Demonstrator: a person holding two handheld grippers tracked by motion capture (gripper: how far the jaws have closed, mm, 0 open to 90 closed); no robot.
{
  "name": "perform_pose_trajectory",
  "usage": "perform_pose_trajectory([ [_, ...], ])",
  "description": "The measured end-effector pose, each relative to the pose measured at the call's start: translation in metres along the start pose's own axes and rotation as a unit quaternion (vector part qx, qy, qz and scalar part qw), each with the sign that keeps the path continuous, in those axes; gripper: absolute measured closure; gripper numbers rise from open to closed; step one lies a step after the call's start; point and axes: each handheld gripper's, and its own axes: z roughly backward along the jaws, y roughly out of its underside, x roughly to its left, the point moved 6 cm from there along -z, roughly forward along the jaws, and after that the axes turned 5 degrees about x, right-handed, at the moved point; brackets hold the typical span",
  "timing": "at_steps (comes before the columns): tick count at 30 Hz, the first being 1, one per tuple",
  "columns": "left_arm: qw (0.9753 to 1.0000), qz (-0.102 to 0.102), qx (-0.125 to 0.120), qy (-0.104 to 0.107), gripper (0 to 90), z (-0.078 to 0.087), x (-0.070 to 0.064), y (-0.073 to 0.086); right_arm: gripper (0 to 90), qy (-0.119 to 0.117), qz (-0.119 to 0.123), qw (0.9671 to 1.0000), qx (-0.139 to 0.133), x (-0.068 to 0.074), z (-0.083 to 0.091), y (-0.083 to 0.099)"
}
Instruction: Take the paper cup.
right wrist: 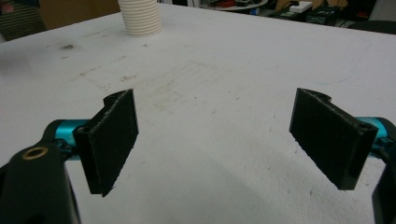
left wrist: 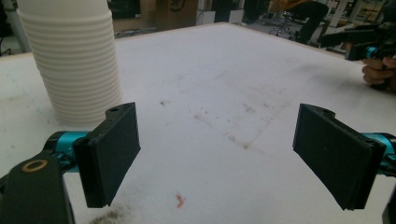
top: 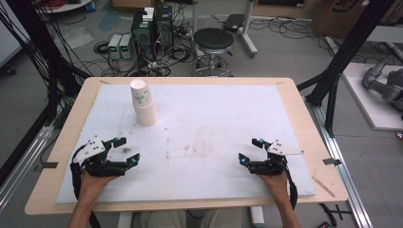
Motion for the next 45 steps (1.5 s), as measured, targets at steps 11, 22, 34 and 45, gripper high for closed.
perform_pose_trajectory([
  [11, 0.9982, -0.047, -0.031, 0.021, 12.8, 0.018, 0.028, -0.078, 15.9, 0.001, 0.000, 1.0000, 0.001, 0.000, 0.000, 0.000],
  [22, 0.9962, -0.079, -0.019, 0.034, 12.8, 0.018, 0.058, -0.140, 15.9, 0.001, -0.001, 1.0000, 0.003, 0.000, 0.000, 0.000],
  [34, 0.9927, -0.097, 0.040, 0.060, 12.8, -0.012, 0.090, -0.175, 15.9, 0.003, 0.000, 1.0000, 0.004, 0.000, -0.001, 0.000],
  [45, 0.9826, -0.112, 0.128, 0.075, 12.8, -0.051, 0.109, -0.191, 15.9, 0.004, -0.001, 1.0000, 0.004, 0.000, -0.001, 0.000],
])
